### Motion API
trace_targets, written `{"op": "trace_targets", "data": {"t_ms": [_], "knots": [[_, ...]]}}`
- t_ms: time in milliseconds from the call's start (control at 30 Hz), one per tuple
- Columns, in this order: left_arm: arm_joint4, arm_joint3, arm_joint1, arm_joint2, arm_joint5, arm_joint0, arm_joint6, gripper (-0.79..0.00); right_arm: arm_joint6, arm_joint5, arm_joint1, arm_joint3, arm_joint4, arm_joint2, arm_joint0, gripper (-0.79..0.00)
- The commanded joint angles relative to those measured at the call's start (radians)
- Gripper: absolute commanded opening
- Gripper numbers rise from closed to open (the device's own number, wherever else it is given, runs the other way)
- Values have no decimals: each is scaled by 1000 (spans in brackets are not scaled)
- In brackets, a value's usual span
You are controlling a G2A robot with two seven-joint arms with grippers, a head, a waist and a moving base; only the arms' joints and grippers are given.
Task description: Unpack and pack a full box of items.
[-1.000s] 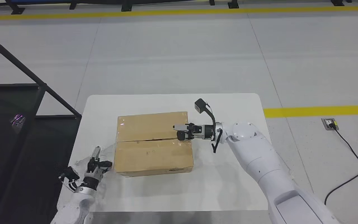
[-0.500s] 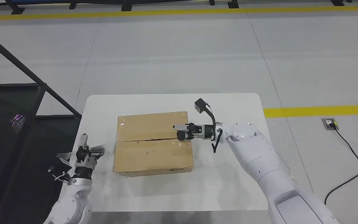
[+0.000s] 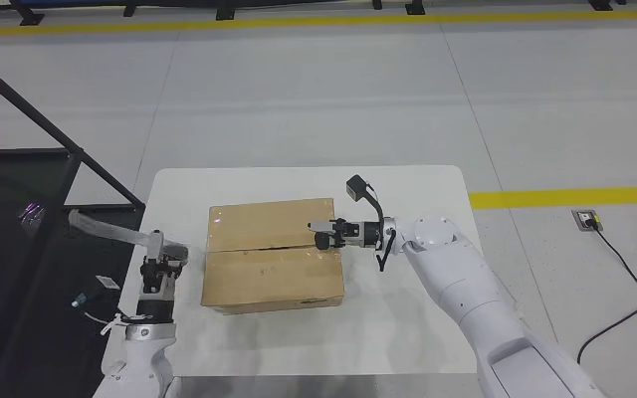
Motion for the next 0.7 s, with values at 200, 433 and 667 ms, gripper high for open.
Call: {"op": "trace_targets", "data": {"t_ms": [200, 433, 667], "knots": [[141, -29, -17, 61, 55, -24, 8, 0, 0, 0, 0, 0, 0, 0, 0, 0], [217, -40, -31, 101, 66, -27, 13, 0, 0, 0, 0, 0, 0, 0, 0, 0], [273, -39, -46, 137, 104, -54, 8, 0, -93, -62, 39, -145, -52, 40, -74, 0]]}}
